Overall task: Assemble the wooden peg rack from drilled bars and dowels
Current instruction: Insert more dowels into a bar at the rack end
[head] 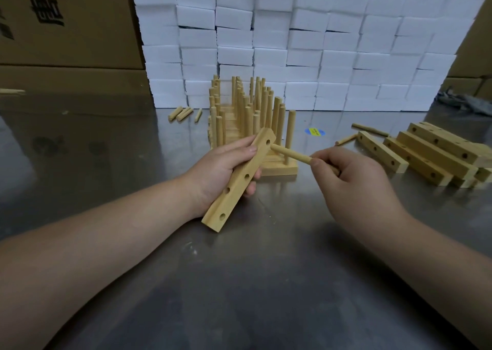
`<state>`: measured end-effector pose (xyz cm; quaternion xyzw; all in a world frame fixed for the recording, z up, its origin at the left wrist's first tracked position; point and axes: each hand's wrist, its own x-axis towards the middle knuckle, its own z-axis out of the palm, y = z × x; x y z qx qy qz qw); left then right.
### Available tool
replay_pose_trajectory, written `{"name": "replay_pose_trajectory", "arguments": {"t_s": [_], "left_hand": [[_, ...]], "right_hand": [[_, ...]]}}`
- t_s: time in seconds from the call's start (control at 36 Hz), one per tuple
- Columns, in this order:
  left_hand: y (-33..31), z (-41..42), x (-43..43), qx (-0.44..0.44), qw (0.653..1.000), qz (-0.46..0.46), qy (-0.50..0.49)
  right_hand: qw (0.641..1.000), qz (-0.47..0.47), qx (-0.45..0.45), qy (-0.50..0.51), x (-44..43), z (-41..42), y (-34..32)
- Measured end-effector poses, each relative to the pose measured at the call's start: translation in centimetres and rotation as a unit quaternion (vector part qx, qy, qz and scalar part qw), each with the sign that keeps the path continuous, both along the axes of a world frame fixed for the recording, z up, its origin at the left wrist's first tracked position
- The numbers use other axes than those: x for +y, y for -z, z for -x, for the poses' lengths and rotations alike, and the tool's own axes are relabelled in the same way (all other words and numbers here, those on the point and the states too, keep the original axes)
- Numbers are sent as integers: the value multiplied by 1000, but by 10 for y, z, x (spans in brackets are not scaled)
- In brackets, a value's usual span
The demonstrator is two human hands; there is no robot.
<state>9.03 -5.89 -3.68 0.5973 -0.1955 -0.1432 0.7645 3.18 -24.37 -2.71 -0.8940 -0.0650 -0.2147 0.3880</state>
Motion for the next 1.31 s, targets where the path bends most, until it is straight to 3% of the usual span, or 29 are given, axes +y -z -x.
{"name": "replay_pose_trajectory", "arguments": {"t_s": [0.5,0.67,0.78,0.94,1.17,1.31], "left_hand": [[0,1,3,-46,996,-78,-13],[-1,4,2,-47,994,-93,-31],[-3,6,1,-49,992,-111,-35],[-6,9,1,-73,985,-153,-36],[-7,12,0,-99,976,-187,-44],[-7,13,-2,-107,975,-189,-45]], "right_hand": [[996,65,-43,-47,0,1,0],[987,144,-26,-63,-7,-5,3],[968,242,-52,-50,-6,-5,1],[949,297,-96,-48,-6,-1,-8],[945,308,-112,-25,-3,-3,0],[980,188,-62,-29,0,-3,2]]}}
